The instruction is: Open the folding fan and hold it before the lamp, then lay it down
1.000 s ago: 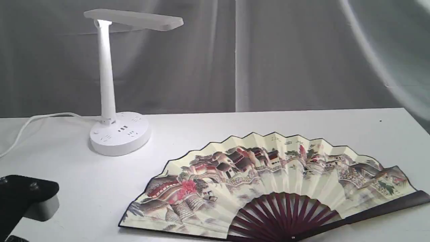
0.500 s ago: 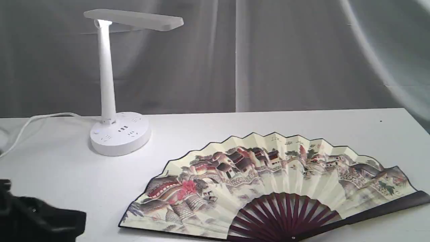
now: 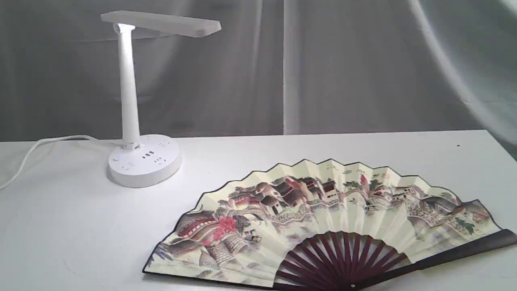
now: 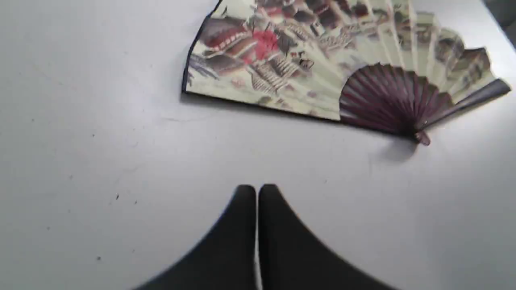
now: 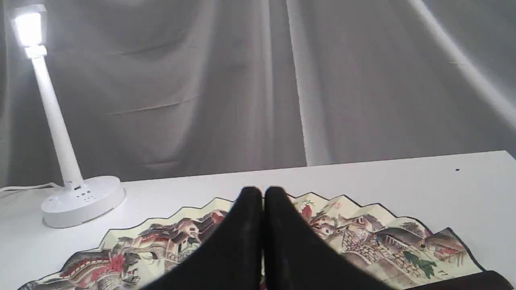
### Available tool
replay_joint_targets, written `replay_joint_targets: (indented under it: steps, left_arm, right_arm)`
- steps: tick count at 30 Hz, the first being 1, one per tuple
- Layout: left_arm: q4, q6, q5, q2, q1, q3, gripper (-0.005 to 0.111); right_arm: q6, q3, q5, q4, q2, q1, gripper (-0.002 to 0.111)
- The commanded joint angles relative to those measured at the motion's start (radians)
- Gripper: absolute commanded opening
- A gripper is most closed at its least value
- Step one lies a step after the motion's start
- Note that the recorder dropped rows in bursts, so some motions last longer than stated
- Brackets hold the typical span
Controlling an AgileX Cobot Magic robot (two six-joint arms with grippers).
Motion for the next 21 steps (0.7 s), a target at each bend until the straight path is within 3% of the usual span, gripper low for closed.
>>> replay_joint_targets:
  steps: [1,6,10,15,17,21]
  left_arm:
    - [0.043,-0.026,-0.075,-0.068,-0.004,0.007,0.000]
    - [0.241,-0.029,-0.186,-0.092,-0.004,0.043,0.000]
    - [0.403,-0.027,-0.450,-0.093,-0.004,0.114,0.000]
    - [0.508,-0.027,-0.601,-0.096,0.010,0.182,0.000]
    - [0.456,-0.040,-0.575,-0.097,0.071,0.188,0.000]
    - [0.401,-0.113,-0.483,-0.133,0.264,0.188,0.000]
  right_arm:
    - [-0.007,0.004,-0.001,-0.009,-0.003,0.004,0.000]
    - [-0.007,0.004,-0.001,-0.009,-0.003,0.004,0.000]
    - [-0.007,0.004,-0.001,-0.009,-0.003,0.004,0.000]
    - [-0.007,0.004,-0.001,-0.009,-0.003,0.004,0.000]
    - [-0.007,0.004,-0.001,-0.009,-0.003,0.004,0.000]
    - [-0.007,0.004,-0.001,-0.009,-0.003,0.004,0.000]
